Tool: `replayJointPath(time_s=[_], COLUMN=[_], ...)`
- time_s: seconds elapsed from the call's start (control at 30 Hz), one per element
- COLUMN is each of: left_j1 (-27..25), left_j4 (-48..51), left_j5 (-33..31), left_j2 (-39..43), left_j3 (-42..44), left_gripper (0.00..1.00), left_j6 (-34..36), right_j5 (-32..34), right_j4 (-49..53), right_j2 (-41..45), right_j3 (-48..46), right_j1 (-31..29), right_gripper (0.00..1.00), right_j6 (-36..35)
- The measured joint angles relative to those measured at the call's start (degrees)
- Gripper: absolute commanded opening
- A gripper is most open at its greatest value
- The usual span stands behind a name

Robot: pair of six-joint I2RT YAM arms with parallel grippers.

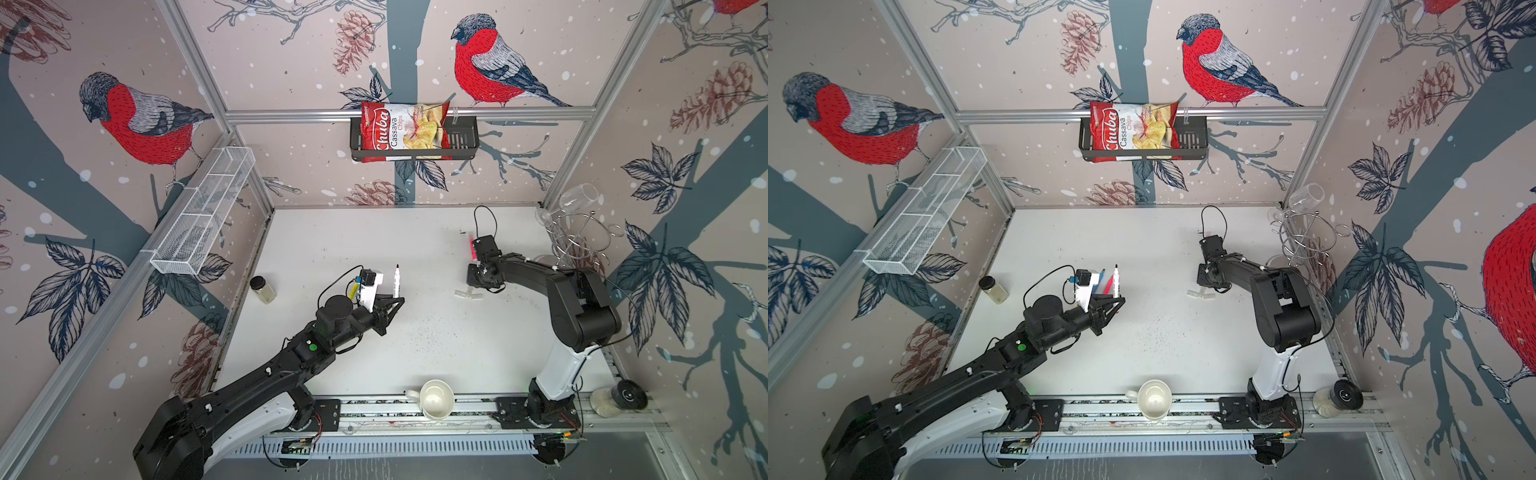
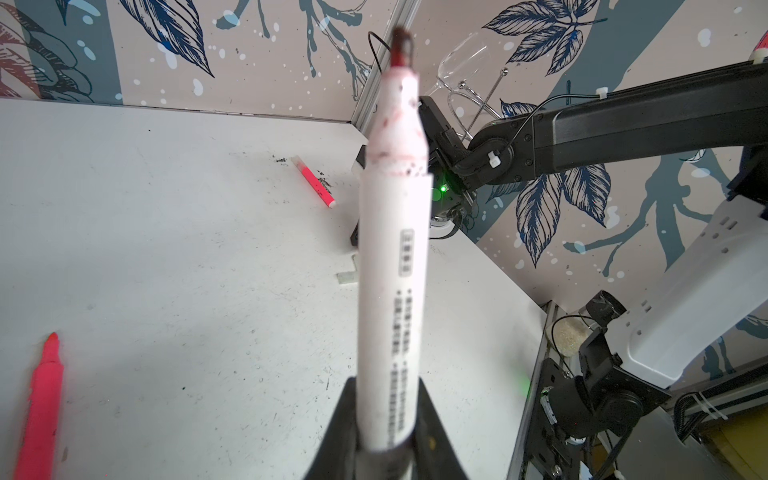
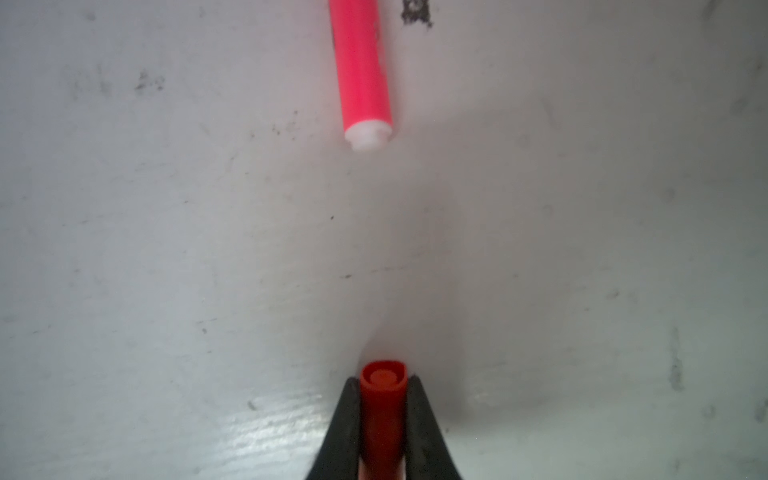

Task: Insert the pens into the pen caps
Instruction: 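Lift the red cap and carry it toward the white marker in the left gripper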

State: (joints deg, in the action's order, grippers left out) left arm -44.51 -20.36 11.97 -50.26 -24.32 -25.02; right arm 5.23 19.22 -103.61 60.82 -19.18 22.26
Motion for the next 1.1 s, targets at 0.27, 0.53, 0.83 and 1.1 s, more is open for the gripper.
replayJointPath(time_s=[0.27, 0.53, 0.83, 1.1], left_j1=[0.00, -1.03, -9.01, -12.74], left_j4=[0.02, -2.16, -9.88, -17.20], left_j5=[0.04, 0.11, -1.49, -1.44], left_j2=[-0.28, -0.94, -7.10, -13.66], left_j3=[0.00, 2.64, 4.72, 3.26], left_gripper=[0.00, 0.00, 0.00, 0.00], left_j6=[-0.02, -1.88, -4.81, -6.58], right_j5=[-6.34, -16.17, -29.24, -33.94], right_j4=[0.02, -8.70, -26.49, -42.62], right_j2=[10.34, 27.98, 45.13, 51.78], right_j3=[-1.88, -7.39, -19.65, -27.36], right_j1=[0.13, 0.13, -3.91, -9.64], right_gripper=[0.13, 0.13, 0.17, 0.17], right_j6=[0.02, 2.84, 9.75, 14.60])
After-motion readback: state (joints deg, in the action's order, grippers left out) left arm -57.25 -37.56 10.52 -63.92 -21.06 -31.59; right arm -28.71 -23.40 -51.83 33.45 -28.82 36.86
